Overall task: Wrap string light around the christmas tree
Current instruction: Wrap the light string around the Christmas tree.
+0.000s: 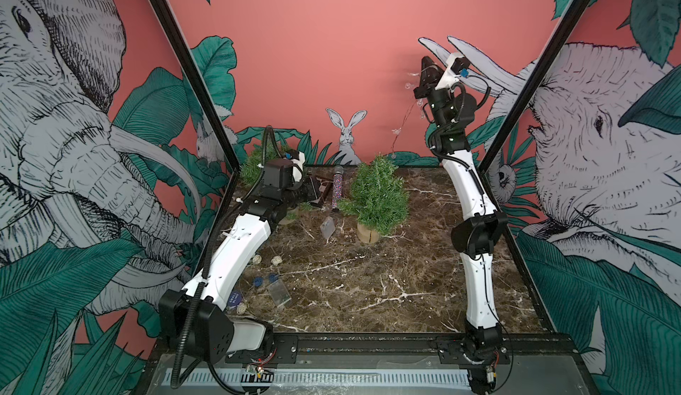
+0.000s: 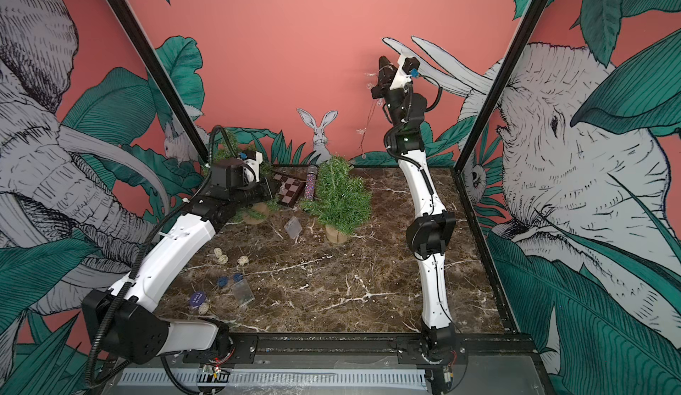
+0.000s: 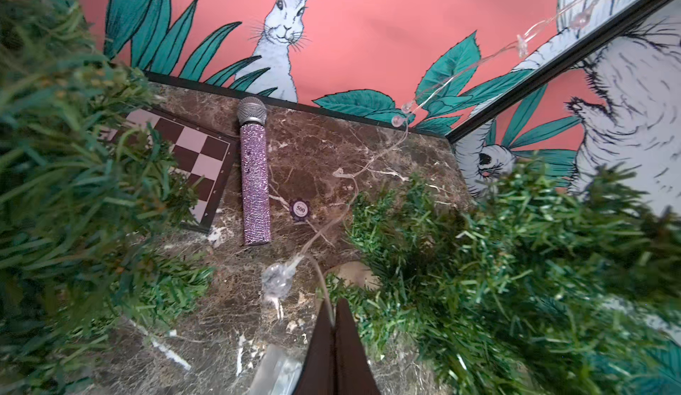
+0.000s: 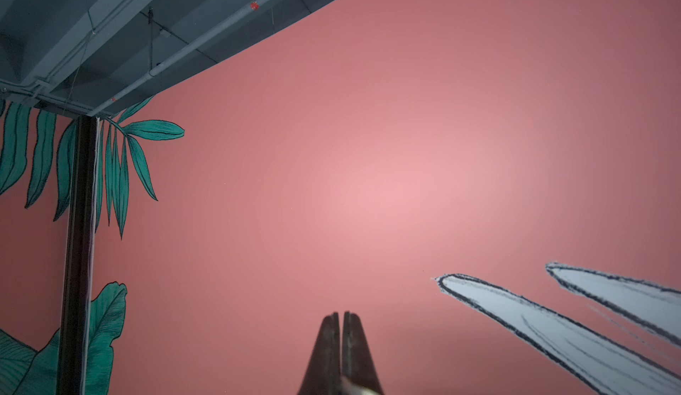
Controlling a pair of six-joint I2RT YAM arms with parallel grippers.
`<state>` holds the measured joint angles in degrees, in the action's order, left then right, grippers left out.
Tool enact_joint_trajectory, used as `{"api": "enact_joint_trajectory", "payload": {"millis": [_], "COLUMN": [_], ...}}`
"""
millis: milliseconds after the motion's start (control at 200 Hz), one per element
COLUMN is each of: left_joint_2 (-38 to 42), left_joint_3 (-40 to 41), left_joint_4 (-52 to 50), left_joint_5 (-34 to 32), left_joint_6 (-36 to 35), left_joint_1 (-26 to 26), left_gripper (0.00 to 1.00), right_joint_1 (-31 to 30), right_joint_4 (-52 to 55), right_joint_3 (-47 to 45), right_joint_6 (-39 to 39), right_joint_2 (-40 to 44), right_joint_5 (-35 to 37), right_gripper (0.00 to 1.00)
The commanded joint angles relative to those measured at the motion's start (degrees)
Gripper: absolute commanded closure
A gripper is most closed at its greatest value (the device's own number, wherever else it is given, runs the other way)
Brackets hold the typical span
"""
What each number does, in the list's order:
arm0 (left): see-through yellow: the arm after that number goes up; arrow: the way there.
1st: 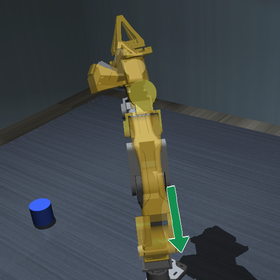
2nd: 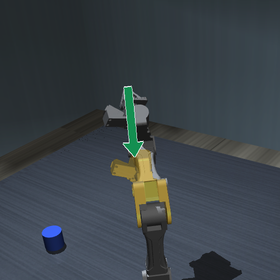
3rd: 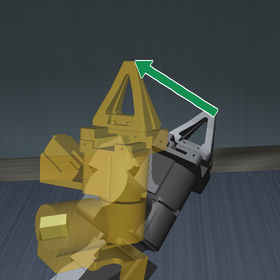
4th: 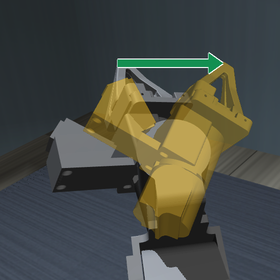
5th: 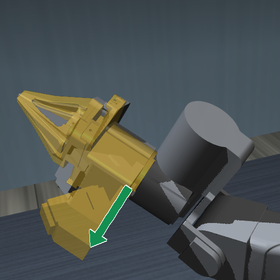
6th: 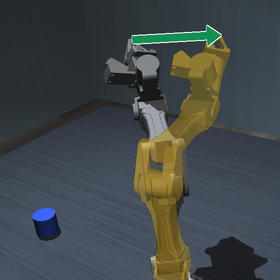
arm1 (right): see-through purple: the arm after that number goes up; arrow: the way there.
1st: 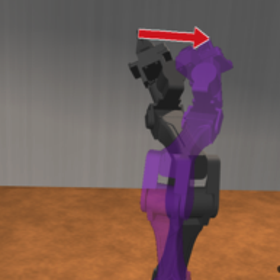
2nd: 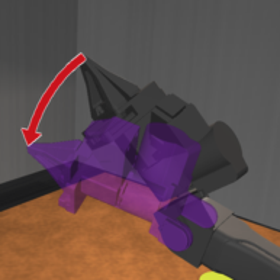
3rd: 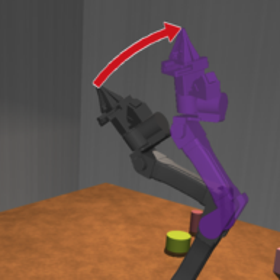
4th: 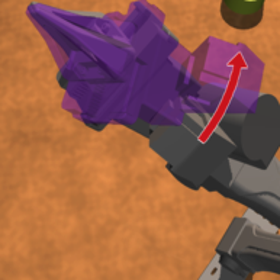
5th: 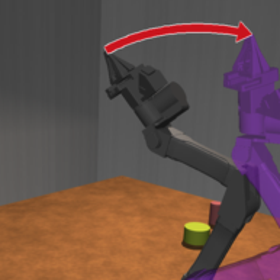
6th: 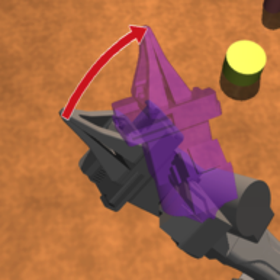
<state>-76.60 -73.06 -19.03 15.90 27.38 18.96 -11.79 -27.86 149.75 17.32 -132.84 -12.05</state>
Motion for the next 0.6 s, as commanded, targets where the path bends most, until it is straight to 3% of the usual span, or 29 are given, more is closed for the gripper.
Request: {"api": "enact_joint_trajectory", "payload": {"millis": [0,345,595], "left_joint_2": [4.6,11.3,11.2], "left_joint_3": [-0.7,12.7,16.1], "left_joint_4": [-1.4,-0.4,2.9], "left_joint_5": [3.3,3.6,4.5], "left_joint_6": [-0.4,3.8,5.7], "left_joint_1": [1.2,8.4,12.1], "left_gripper": [1.0,1.0,1.0], "right_joint_1": [1.9,2.4,2.3], "right_joint_4": [-7.5,-13.3,-11.6], "right_joint_3": [-6.1,-33.1,-48.9], "right_joint_6": [2.7,-3.3,-7.0], "right_joint_2": [7.2,26.8,40.6], "right_joint_5": [-0.9,-3.2,-2.5], "right_gripper": [1.0,1.0,1.0]}}
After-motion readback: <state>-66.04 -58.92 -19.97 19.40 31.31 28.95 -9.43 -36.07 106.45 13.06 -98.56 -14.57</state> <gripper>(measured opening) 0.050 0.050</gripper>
